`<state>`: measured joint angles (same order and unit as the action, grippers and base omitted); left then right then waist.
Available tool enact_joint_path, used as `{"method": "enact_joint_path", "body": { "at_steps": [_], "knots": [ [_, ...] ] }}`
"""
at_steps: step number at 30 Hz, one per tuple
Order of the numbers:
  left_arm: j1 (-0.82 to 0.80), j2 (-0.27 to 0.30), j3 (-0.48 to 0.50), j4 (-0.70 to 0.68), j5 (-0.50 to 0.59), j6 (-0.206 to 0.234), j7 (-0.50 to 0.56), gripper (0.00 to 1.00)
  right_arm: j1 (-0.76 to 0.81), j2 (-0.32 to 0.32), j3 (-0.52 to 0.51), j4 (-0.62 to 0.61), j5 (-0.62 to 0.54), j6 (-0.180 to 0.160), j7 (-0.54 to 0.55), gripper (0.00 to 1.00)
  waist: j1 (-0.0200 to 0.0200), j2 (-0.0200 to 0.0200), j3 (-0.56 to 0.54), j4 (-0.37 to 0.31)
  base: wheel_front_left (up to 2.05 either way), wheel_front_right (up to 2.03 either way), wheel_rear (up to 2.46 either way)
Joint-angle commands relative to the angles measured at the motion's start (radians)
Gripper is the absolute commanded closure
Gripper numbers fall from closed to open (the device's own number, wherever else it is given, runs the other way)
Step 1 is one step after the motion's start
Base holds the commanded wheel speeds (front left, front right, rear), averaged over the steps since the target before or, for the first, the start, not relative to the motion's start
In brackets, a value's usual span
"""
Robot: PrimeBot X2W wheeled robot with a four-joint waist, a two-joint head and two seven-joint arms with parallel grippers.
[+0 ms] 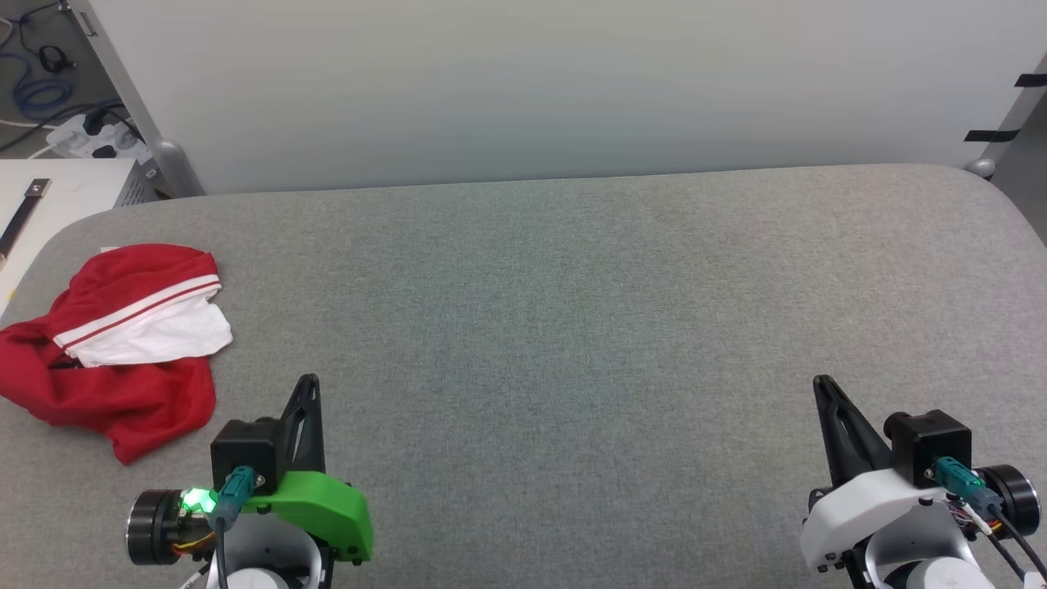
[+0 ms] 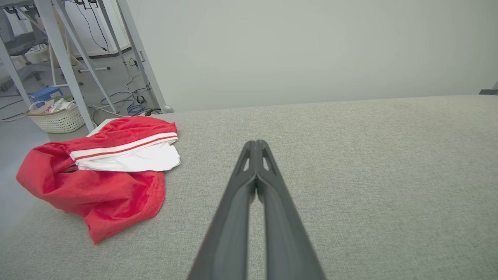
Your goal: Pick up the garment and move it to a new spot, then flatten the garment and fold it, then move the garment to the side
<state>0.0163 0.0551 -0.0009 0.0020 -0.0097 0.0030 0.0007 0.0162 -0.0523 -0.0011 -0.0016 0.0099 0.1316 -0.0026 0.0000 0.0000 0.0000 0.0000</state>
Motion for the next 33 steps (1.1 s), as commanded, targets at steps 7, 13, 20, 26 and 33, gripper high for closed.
{"method": "enact_joint_path", "body": {
  "at_steps": [7,13,20,26,33],
  "knots": [
    [-0.016,-0.005,0.001,-0.002,0.01,-0.003,-0.001,1.0,-0.016,0.002,0.001,0.002,-0.01,-0.001,0.003,1.0,0.0,0.0,0.0,0.0,0.0,0.0,0.0],
    [-0.016,-0.005,0.001,-0.002,0.01,-0.003,-0.001,1.0,-0.016,0.002,0.001,0.002,-0.01,-0.001,0.003,1.0,0.0,0.0,0.0,0.0,0.0,0.0,0.0],
    [0.001,0.0,-0.002,-0.001,-0.001,0.003,-0.003,0.0,0.0,0.0,-0.004,0.0,0.003,0.0,-0.003,0.0,0.0,0.0,0.0,0.0,0.0,0.0,0.0],
    [0.0,0.0,-0.008,-0.005,-0.003,0.014,-0.015,0.0,0.0,0.0,-0.013,-0.005,0.013,0.0,-0.015,0.0,0.0,0.0,0.002,0.0,0.0,0.0,0.0],
    [0.0,0.0,-0.015,-0.01,-0.005,0.025,-0.03,0.0,0.003,0.0,-0.022,-0.017,0.027,0.0,-0.03,0.0,0.0,0.0,0.002,0.001,0.0,0.0,0.0]
  ]
}}
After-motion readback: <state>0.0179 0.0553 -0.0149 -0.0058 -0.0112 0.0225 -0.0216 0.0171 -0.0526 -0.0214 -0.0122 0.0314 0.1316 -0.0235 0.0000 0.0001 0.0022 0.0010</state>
